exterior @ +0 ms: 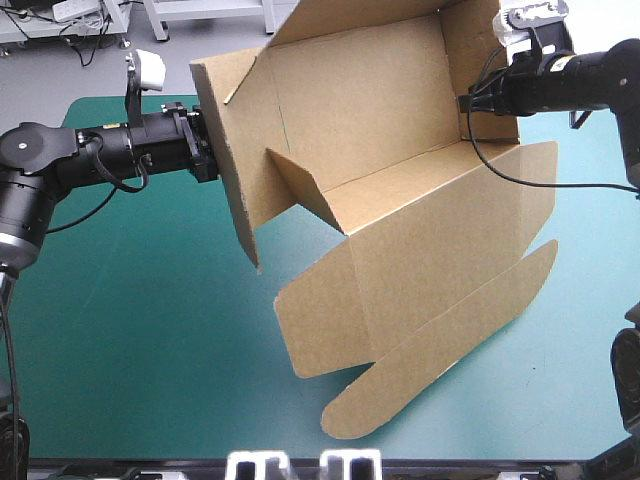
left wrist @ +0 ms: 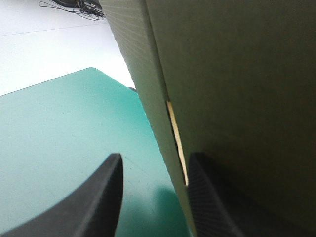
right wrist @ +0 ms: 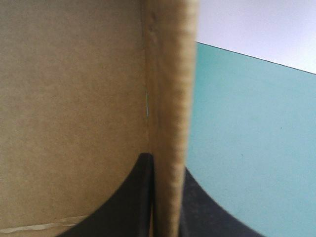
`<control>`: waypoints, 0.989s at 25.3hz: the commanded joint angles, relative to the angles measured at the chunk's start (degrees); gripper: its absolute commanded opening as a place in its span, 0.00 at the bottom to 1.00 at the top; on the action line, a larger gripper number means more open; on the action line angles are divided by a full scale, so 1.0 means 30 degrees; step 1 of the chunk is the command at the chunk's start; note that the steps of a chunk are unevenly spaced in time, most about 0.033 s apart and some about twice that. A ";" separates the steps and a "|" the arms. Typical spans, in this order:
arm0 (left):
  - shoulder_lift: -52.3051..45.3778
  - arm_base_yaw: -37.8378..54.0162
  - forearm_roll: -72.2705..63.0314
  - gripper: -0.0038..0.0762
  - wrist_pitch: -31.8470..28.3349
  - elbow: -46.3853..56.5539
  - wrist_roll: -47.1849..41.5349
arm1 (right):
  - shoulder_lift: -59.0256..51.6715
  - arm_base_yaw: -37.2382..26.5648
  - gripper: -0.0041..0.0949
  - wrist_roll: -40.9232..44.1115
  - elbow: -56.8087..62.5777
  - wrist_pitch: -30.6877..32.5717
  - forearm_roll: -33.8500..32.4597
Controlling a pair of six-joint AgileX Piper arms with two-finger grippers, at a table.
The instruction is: Fold the box
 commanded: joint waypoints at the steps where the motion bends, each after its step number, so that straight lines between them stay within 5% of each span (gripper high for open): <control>1: -0.0815 -0.0994 -0.2686 0.45 0.2499 -0.0572 -0.0022 | -0.0233 0.0021 0.02 0.0962 -0.0576 -0.2108 0.0045; 11: -0.0709 -0.1427 -0.2253 0.45 0.2092 -0.0572 0.0049 | -0.0047 0.0055 0.02 -0.0057 -0.0576 -0.1952 0.2040; 22: -0.0709 -0.1427 -0.2874 0.44 0.2359 -0.0572 0.0477 | -0.0047 0.0407 0.02 0.0208 -0.0576 -0.2451 0.1159; 25: -0.0824 -0.1571 -0.3119 0.37 0.2491 -0.0572 0.1078 | -0.0047 0.0407 0.02 0.0332 -0.0576 -0.2447 0.0967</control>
